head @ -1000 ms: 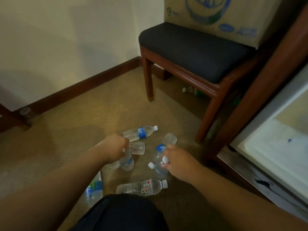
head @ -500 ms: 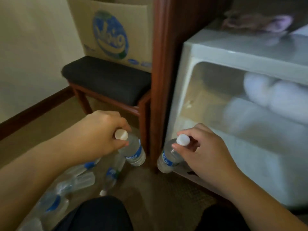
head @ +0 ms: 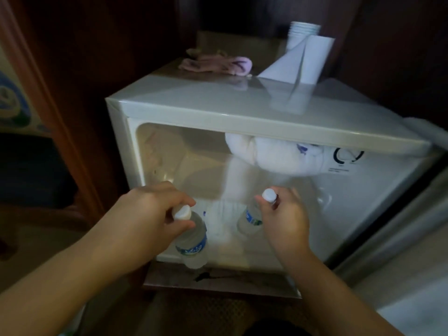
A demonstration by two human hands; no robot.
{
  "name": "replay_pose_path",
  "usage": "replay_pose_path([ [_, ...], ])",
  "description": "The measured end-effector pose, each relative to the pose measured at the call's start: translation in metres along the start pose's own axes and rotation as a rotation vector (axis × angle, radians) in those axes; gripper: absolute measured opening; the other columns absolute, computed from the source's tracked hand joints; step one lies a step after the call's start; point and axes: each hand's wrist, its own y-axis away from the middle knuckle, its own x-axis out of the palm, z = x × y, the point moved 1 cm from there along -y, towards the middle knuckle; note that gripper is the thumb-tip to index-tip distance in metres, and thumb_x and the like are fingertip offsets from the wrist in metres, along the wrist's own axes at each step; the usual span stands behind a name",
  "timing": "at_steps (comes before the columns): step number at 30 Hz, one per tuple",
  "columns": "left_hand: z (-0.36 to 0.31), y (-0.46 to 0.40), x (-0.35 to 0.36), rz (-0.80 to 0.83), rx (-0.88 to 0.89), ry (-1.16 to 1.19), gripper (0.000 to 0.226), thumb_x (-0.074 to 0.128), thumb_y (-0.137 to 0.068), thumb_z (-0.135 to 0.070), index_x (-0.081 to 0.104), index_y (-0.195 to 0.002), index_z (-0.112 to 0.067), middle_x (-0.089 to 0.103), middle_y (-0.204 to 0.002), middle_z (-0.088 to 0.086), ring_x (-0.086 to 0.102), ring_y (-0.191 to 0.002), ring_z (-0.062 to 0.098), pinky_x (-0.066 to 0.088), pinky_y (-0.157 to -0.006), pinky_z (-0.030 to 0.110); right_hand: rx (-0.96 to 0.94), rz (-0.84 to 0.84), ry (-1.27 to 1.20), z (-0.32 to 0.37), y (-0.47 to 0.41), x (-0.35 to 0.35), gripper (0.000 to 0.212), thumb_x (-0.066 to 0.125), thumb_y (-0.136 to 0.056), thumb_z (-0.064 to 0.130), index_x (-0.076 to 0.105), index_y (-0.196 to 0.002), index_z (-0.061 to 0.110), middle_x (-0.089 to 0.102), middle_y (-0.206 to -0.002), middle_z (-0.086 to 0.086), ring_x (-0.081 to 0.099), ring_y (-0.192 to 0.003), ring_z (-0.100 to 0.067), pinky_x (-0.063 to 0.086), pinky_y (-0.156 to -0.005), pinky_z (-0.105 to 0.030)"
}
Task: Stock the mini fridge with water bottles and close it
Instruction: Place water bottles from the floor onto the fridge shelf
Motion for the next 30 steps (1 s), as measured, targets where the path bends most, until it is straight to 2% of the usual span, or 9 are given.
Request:
replay_pose_path([
  [4, -0.005, -0.016, 0.018, -0.038, 0.014, 0.029, 0.033, 0.079, -0.084, -0.042, 0.071, -0.116, -0.042, 0.062, -0.097, -0.025, 0.063, -0.079, -0.003, 0.057, -0.075, 0.027, 0.101, -0.181, -0.021, -0.022, -0.024, 0.016, 0.019, 0.069, -0.096, 0.029, 0.071, -0.109, 0.014, 0.052, -0.102, 0.004, 0.052, -0.086, -0.017, 0.033, -0.074, -0.027],
  [7, -0.009, -0.024, 0.026, -0.094, 0.010, 0.087, 0.035, 0.081, -0.083, -0.038, 0.073, -0.116, -0.036, 0.064, -0.094, -0.023, 0.065, -0.080, -0.002, 0.059, -0.074, 0.029, 0.197, -0.297, -0.064, -0.038, -0.043, 0.025, 0.018, 0.068, -0.097, 0.023, 0.072, -0.107, 0.008, 0.060, -0.110, -0.008, 0.060, -0.088, -0.029, 0.033, -0.073, -0.026],
  [12, -0.010, -0.039, 0.037, -0.149, -0.043, 0.154, 0.034, 0.084, -0.079, -0.039, 0.076, -0.112, -0.035, 0.065, -0.088, -0.026, 0.065, -0.078, -0.003, 0.056, -0.071, 0.023, 0.270, -0.408, -0.070, -0.059, -0.071, 0.039, 0.024, 0.073, -0.093, 0.021, 0.075, -0.107, 0.003, 0.065, -0.122, -0.015, 0.066, -0.099, -0.036, 0.041, -0.078, -0.030],
  [15, -0.004, -0.048, 0.045, -0.176, -0.110, 0.221, 0.033, 0.085, -0.077, -0.039, 0.076, -0.109, -0.039, 0.063, -0.085, -0.030, 0.065, -0.080, -0.009, 0.043, -0.066, 0.005, 0.252, -0.420, -0.022, -0.069, -0.089, 0.046, 0.029, 0.075, -0.090, 0.020, 0.072, -0.110, -0.001, 0.065, -0.125, -0.020, 0.067, -0.104, -0.039, 0.051, -0.084, -0.039],
  [18, 0.005, -0.051, 0.057, -0.183, -0.176, 0.305, 0.035, 0.088, -0.076, -0.038, 0.076, -0.108, -0.039, 0.067, -0.083, -0.027, 0.061, -0.085, -0.020, 0.041, -0.060, -0.002, 0.219, -0.428, -0.007, -0.078, -0.101, 0.051, 0.036, 0.080, -0.085, 0.018, 0.071, -0.114, -0.003, 0.063, -0.128, -0.023, 0.063, -0.113, -0.042, 0.051, -0.091, -0.042],
  [22, 0.007, -0.049, 0.070, -0.143, -0.245, 0.377, 0.038, 0.088, -0.076, -0.035, 0.076, -0.112, -0.038, 0.069, -0.086, -0.025, 0.065, -0.083, -0.013, 0.042, -0.066, 0.004, 0.183, -0.423, -0.045, -0.079, -0.086, 0.052, 0.047, 0.080, -0.085, 0.016, 0.065, -0.127, 0.000, 0.060, -0.135, -0.021, 0.054, -0.128, -0.040, 0.043, -0.105, -0.042],
  [25, 0.005, -0.056, 0.077, -0.134, -0.273, 0.411, 0.037, 0.088, -0.077, -0.033, 0.076, -0.111, -0.037, 0.071, -0.089, -0.022, 0.067, -0.084, -0.007, 0.047, -0.069, 0.011, 0.274, -0.385, -0.149, -0.075, -0.059, 0.052, 0.073, 0.074, -0.092, 0.013, 0.038, -0.154, 0.005, 0.038, -0.158, -0.013, 0.037, -0.145, -0.028, 0.033, -0.116, -0.035],
  [28, 0.001, -0.070, 0.084, -0.158, -0.280, 0.430, 0.036, 0.089, -0.077, -0.030, 0.075, -0.110, -0.036, 0.070, -0.088, -0.021, 0.067, -0.082, -0.005, 0.046, -0.068, 0.011, 0.222, -0.336, -0.145, -0.086, -0.028, 0.062, 0.080, 0.073, -0.090, 0.010, 0.028, -0.157, 0.005, 0.033, -0.158, -0.014, 0.034, -0.144, -0.027, 0.034, -0.118, -0.038],
  [30, -0.002, -0.081, 0.090, -0.175, -0.277, 0.444, 0.037, 0.089, -0.076, -0.031, 0.077, -0.111, -0.033, 0.071, -0.089, -0.018, 0.067, -0.083, -0.003, 0.047, -0.069, 0.012, 0.205, -0.284, -0.122, -0.099, -0.014, 0.069, 0.084, 0.071, -0.089, 0.010, 0.025, -0.159, 0.010, 0.030, -0.161, -0.011, 0.031, -0.146, -0.023, 0.030, -0.116, -0.032],
])
